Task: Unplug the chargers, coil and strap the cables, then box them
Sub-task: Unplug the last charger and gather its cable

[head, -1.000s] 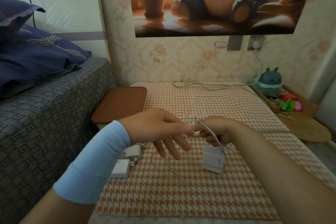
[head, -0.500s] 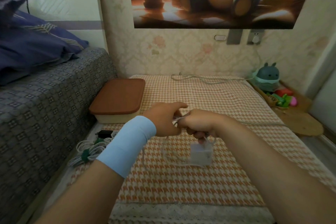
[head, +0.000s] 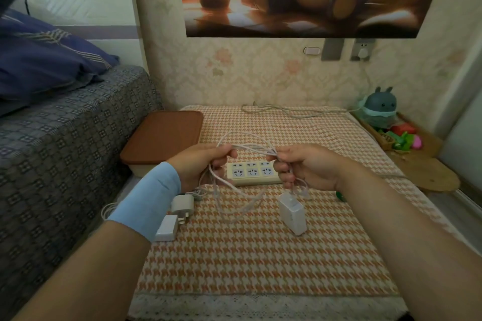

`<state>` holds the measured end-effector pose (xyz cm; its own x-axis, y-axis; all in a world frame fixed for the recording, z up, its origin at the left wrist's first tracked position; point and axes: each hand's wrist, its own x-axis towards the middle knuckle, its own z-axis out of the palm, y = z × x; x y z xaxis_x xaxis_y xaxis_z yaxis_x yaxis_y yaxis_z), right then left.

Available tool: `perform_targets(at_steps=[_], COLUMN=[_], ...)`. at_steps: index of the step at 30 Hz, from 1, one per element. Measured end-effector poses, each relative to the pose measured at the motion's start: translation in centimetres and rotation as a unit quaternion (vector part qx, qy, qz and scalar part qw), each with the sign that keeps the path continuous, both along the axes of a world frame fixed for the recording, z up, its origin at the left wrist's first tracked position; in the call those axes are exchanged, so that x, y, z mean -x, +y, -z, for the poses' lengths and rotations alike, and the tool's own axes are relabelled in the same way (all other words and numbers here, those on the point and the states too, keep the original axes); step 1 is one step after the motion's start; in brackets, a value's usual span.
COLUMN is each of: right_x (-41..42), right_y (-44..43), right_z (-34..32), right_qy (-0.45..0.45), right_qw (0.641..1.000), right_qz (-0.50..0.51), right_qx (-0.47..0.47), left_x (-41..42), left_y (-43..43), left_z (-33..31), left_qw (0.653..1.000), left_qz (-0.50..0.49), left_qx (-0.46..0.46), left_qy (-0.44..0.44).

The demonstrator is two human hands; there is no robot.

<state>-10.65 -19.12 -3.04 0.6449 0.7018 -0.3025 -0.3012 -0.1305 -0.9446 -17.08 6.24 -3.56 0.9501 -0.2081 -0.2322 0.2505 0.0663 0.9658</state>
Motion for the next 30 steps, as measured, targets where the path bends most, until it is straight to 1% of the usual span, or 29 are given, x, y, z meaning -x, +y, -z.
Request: perform_targets(at_steps=[2,6,8,9,10,12,13,15,16,18,20,23,25,28,30], right_x=[-0.2,-0.5,-0.6,-0.7,-0.8,-0.9,-0.9,-0.5,-0.1,0.7,1.5,1.9,2.2,2.8,3.1], right_y=[0.1,0.6,0.6,0.5,0.4,0.2,0.2,0.5,0.8,1.7,2.5,3.5,4.0,4.6,4.9], right_z=[0.4,1.0,1.0,1.0,1.0,0.9,0.9,0.9,0.9,1.0,1.1,1.7,1.9,1.8,1.5], right_qy=[-0.012,-0.03,-0.044,-0.06,-0.083,-0.124,-0.132,-0.138,-0.15,-0.192,-0.246,-0.316,-0.328,-0.306,-0.294], right_qw=[1.0,0.999,0.999,0.998,0.995,0.986,0.984,0.985,0.984,0.977,0.961,0.933,0.926,0.93,0.928], right_qz=[0.0,-0.02,-0.016,0.0,0.022,0.059,0.068,0.064,0.058,0.047,0.031,-0.012,-0.04,-0.104,-0.146], right_qx=[-0.012,0.012,0.022,0.034,0.053,0.09,0.096,0.087,0.082,0.083,0.119,0.17,0.185,0.174,0.175], left_x=[-0.2,-0.6,-0.5,-0.4,-0.3,-0.4,-0.5,-0.9,-1.2,-1.6,-1.8,-1.8,-1.9,-2.0,-2.0], left_y=[-0.6,-1.7,-1.6,-1.4,-1.2,-1.0,-1.1,-1.9,-2.4,-3.4,-4.2,-5.1,-5.5,-5.6,-5.4], left_z=[-0.1,-0.1,-0.2,-0.4,-0.6,-0.6,-0.5,-0.4,-0.4,-0.3,-0.4,-0.6,-0.7,-0.7,-0.8], left_qw=[0.999,0.991,0.991,0.993,0.996,0.999,0.999,0.999,0.998,0.993,0.984,0.973,0.966,0.953,0.953], left_qz=[-0.021,-0.101,-0.076,-0.048,-0.022,0.0,-0.006,-0.042,-0.067,-0.112,-0.141,-0.172,-0.185,-0.215,-0.226], left_qx=[0.05,0.083,0.114,0.109,0.08,0.0,-0.024,-0.03,-0.015,0.045,0.105,0.151,0.181,0.215,0.199], left_qy=[0.001,-0.013,0.006,0.02,0.032,0.039,0.035,0.015,0.002,-0.011,-0.015,-0.018,-0.016,0.001,0.016])
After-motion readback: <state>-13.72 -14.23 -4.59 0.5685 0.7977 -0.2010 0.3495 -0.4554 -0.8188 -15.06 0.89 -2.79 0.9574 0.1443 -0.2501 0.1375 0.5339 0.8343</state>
